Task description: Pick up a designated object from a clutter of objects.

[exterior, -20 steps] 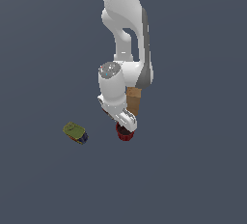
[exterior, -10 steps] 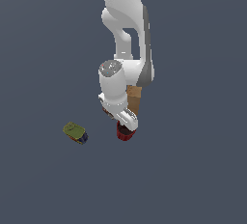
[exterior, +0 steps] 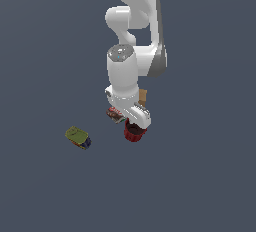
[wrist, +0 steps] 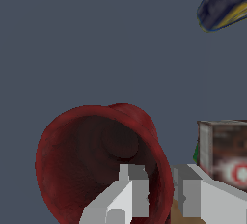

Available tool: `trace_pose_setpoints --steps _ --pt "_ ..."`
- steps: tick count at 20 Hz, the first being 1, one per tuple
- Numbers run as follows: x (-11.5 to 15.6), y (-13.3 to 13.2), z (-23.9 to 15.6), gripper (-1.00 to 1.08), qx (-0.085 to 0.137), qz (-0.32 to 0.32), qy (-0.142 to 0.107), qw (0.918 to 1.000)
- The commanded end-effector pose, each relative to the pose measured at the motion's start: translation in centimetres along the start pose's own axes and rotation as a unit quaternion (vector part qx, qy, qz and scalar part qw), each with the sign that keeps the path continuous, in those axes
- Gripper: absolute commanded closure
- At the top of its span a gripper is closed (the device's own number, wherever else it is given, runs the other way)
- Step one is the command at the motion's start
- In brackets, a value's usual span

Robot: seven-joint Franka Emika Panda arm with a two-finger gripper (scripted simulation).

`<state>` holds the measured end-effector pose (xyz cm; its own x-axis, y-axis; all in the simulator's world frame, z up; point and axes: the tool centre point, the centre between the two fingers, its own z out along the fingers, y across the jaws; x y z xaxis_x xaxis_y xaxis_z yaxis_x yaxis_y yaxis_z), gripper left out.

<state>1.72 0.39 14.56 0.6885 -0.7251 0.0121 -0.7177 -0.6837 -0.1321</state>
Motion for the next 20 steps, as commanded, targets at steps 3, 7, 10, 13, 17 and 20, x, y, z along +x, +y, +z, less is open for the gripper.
trace_pose_setpoints --steps 3,7,10,13,17,20 --pt "-0.8 -1.8 -4.2 1.08 0.000 0.000 0.001 1.0000" --pt "-1.8 -3.5 -8.3 1.08 -0.001 0.000 0.002 1.0000" --pt "-2.4 -4.8 -11.4 1.08 -0.001 0.000 0.001 1.0000" --pt "-3.1 -6.1 -14.3 1.08 -0.001 0.000 0.001 1.0000" --pt "-3.9 -7.8 -18.3 1.08 -0.002 0.000 0.001 1.0000" --pt "-4.5 -9.2 -21.2 1.08 -0.002 0.000 0.000 1.0000"
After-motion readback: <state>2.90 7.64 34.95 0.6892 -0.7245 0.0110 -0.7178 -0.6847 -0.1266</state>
